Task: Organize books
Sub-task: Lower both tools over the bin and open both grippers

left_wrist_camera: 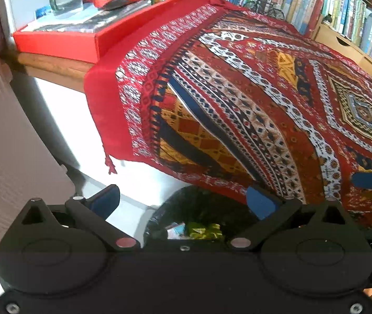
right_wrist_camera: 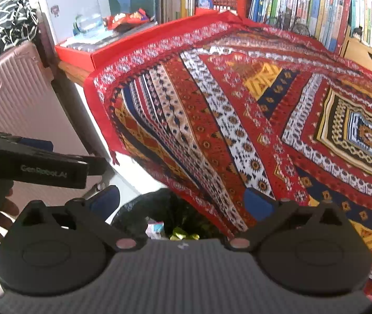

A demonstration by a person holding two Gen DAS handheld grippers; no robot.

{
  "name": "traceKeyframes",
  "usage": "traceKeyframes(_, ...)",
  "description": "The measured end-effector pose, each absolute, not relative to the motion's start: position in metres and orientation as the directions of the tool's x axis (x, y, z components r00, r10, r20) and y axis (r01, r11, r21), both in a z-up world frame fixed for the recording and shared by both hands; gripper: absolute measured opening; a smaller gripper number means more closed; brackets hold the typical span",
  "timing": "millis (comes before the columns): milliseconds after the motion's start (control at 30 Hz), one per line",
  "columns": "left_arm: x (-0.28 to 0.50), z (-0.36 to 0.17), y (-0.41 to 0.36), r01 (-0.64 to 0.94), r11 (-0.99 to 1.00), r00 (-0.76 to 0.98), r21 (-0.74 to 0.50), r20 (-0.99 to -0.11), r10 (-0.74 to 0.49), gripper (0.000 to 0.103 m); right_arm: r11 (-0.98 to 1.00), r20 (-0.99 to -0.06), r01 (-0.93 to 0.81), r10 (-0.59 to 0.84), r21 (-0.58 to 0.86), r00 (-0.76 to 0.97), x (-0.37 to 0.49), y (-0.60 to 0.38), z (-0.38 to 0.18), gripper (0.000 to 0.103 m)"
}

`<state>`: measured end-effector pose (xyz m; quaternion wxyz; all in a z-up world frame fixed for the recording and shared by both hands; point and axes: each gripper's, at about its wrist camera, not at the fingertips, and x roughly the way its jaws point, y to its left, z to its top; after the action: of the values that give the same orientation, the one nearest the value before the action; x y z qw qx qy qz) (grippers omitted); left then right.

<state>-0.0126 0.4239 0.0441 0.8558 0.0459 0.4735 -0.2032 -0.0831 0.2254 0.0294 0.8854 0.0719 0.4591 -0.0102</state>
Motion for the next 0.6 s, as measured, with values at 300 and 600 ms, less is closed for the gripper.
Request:
traceKeyframes(300, -0.028, 0.014, 0.413, 0.297, 0.954, 0.354, -0.036, -0.924, -0.144, 0.103, 0.971, -0.933, 0.213, 0.024, 0.107, 0.359, -0.097, 0.210, -0.008, 0.103)
traceKeyframes(600, -0.053, -0.011, 0.399, 0.334, 0.942, 0.215, -0.044, -0.969, -0.122, 0.103, 0.960, -0.951, 0.253, 0.039, 0.121, 0.307, -0.117, 0.199, -0.016, 0.103)
